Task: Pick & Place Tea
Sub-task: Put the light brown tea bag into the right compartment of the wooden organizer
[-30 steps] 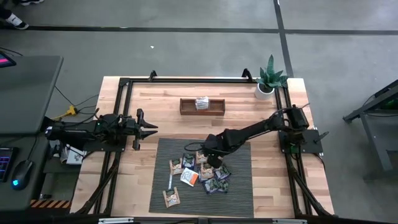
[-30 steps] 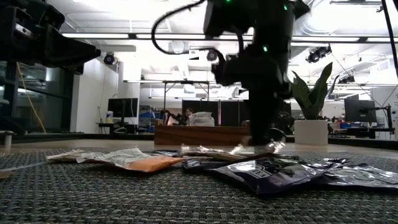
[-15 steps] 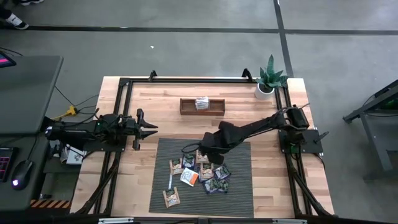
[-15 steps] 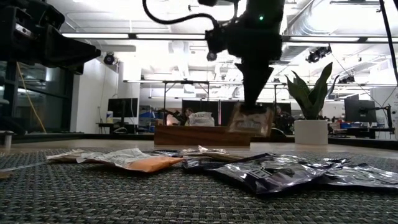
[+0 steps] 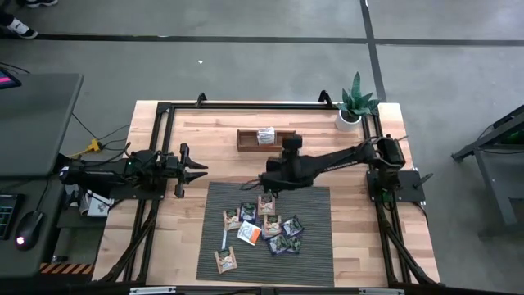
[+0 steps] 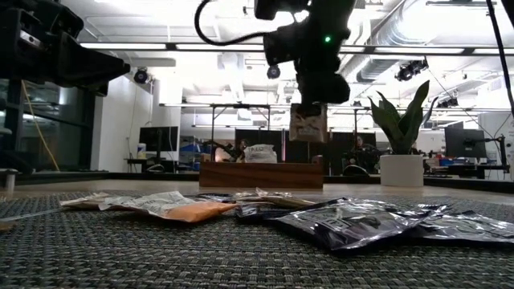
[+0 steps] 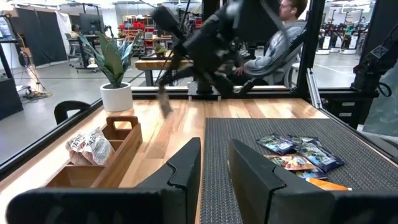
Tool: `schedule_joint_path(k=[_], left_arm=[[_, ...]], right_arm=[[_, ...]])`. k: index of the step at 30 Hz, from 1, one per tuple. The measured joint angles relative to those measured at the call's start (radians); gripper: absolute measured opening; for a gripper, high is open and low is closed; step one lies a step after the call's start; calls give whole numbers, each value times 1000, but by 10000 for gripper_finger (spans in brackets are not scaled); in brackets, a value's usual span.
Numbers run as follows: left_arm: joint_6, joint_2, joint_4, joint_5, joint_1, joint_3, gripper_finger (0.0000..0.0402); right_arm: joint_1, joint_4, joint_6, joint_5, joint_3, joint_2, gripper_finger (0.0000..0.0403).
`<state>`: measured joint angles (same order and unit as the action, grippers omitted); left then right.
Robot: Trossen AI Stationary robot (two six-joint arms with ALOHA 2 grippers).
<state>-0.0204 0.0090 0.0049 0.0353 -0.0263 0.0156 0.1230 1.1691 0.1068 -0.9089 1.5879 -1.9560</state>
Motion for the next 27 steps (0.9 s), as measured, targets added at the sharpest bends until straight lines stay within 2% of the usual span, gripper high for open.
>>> schedule_joint_path(k=[6, 17, 21, 24, 27], left_arm=[[0, 0, 0, 0, 0, 0, 82], [0, 0, 0, 0, 0, 0, 82], [0, 0, 0, 0, 0, 0, 82], [0, 0, 0, 0, 0, 0, 82], [0, 0, 0, 0, 0, 0, 82]], right_arm=[[-77, -43, -100, -85, 0, 0, 0], [-205, -144, -290, -81, 0, 0, 0], [-236, -187, -334, -31, 0, 0, 0], [-249, -278, -405, -4, -46, 9, 0], [-262, -432, -518, 2, -151, 42, 0]])
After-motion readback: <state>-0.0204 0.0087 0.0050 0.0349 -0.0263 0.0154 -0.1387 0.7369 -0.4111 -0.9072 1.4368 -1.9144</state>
